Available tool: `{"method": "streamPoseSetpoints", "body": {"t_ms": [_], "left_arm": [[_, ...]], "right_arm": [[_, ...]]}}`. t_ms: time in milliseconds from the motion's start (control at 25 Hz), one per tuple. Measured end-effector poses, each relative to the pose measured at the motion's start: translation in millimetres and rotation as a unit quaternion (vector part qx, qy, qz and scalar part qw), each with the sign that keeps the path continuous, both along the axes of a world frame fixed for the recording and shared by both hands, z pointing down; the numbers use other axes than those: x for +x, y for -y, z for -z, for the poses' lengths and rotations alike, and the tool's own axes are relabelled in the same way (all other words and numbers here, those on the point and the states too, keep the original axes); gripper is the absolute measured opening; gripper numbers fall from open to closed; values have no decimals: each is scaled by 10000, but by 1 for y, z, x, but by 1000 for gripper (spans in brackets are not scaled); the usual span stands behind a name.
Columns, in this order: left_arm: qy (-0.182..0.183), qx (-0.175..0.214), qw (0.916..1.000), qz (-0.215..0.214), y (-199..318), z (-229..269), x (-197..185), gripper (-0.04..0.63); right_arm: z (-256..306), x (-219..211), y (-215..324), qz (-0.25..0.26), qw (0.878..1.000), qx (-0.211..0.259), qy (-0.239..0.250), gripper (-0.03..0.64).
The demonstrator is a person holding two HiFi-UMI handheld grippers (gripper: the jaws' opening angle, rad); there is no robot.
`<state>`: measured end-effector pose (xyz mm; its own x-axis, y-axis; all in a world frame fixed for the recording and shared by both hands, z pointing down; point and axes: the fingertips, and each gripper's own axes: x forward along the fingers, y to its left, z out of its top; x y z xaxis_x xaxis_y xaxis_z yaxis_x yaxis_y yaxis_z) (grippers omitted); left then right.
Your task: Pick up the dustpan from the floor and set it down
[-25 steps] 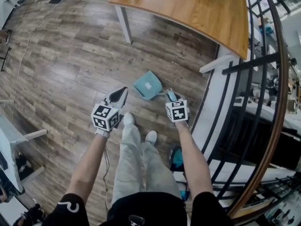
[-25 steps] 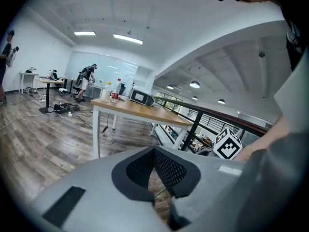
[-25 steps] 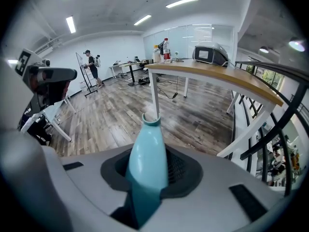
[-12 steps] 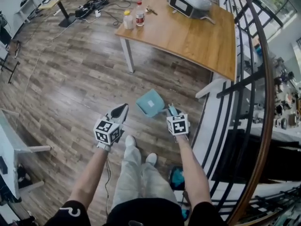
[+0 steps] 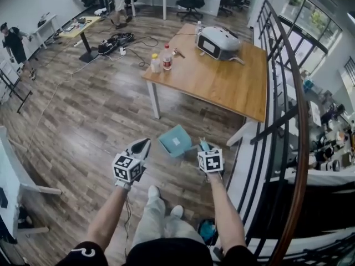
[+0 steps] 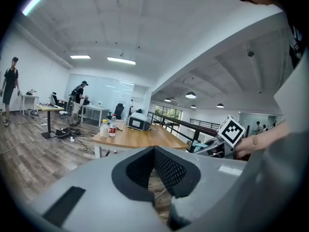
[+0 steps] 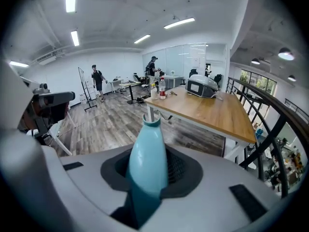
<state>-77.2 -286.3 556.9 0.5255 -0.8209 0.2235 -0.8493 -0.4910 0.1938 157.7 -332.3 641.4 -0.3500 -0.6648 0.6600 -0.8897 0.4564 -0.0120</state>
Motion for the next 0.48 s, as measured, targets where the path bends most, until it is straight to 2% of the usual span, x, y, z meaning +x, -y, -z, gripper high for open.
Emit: {"method": "streamPoseSetpoints", "body": {"t_ms": [480], "left_arm": [[111,347,9993,-17,-38,87,8,-2]], "right_arm": [[126,6,-31,252,9990,357,85,89]]}}
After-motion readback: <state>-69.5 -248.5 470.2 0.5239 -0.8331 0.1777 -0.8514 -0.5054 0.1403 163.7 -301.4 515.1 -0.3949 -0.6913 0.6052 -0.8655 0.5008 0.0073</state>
